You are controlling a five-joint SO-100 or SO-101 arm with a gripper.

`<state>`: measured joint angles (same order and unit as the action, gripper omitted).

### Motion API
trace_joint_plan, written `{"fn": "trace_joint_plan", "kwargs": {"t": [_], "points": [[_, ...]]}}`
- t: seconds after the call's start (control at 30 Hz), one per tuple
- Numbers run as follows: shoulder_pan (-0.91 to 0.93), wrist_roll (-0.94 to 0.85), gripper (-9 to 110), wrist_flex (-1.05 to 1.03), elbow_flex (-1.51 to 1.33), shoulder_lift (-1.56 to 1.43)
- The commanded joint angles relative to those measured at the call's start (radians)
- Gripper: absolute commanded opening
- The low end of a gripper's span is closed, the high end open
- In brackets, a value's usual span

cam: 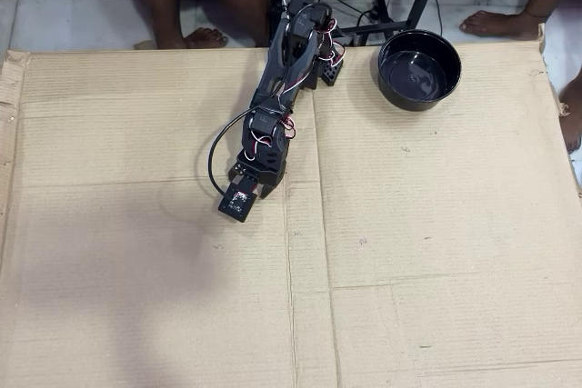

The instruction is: Grasp a lego block and put it in the bin.

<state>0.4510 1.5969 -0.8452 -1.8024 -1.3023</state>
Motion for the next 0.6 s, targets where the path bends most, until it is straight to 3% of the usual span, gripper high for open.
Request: {"fn": "trace_joint_plan", "kwargs": {"t": [0.0,0.57], "points": [[0.003,0.003,31,0.061,0.029,0.011],[0.018,-0.017,31,0.087,0.014,0.023]]}}
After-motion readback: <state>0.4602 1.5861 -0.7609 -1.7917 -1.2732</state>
